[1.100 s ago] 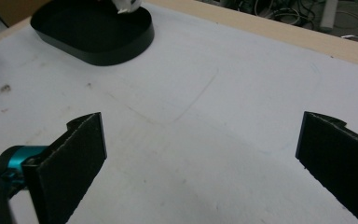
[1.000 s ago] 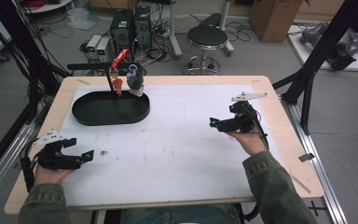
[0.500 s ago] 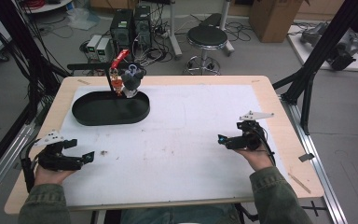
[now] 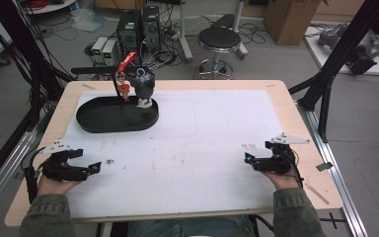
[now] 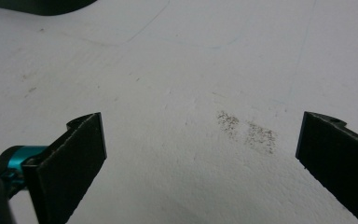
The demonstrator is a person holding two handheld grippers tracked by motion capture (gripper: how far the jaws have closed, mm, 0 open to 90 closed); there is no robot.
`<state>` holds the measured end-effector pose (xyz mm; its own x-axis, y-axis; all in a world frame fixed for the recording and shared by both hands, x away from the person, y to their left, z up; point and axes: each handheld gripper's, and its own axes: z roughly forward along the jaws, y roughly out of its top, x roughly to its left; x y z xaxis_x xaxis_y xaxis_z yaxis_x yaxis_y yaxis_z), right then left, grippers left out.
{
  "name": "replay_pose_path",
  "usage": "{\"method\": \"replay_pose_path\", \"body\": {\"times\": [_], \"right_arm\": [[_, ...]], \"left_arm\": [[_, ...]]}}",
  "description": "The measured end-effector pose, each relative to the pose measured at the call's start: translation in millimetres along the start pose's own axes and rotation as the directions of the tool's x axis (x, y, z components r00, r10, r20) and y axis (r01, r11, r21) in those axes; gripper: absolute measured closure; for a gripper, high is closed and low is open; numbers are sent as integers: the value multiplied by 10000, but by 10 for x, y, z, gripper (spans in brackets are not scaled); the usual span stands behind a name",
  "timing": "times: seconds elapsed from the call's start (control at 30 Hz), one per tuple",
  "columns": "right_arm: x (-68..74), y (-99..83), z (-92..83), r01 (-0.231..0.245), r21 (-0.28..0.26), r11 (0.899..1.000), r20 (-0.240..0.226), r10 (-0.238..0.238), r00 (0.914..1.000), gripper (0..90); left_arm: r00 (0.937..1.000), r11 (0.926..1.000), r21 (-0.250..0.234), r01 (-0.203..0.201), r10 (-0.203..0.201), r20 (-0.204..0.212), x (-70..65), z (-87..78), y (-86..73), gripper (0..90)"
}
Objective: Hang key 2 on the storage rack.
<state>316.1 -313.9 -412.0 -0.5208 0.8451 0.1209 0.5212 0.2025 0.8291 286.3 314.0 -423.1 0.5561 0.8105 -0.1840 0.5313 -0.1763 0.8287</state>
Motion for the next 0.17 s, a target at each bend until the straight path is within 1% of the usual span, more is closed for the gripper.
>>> {"method": "replay_pose_path", "body": {"times": [0.1, 0.17], "right_arm": [[-8, -4, -69, -155, -617, 9980, 67, 159, 9999, 6], [-21, -7, -71, 25, -860, 9963, 243, -4, 9997, 6]], "left_arm": [[10000, 10000, 70, -55, 55, 4, 4, 9, 2, 23], [10000, 9999, 102, -58, 58, -5, 3, 19, 4, 23]]}}
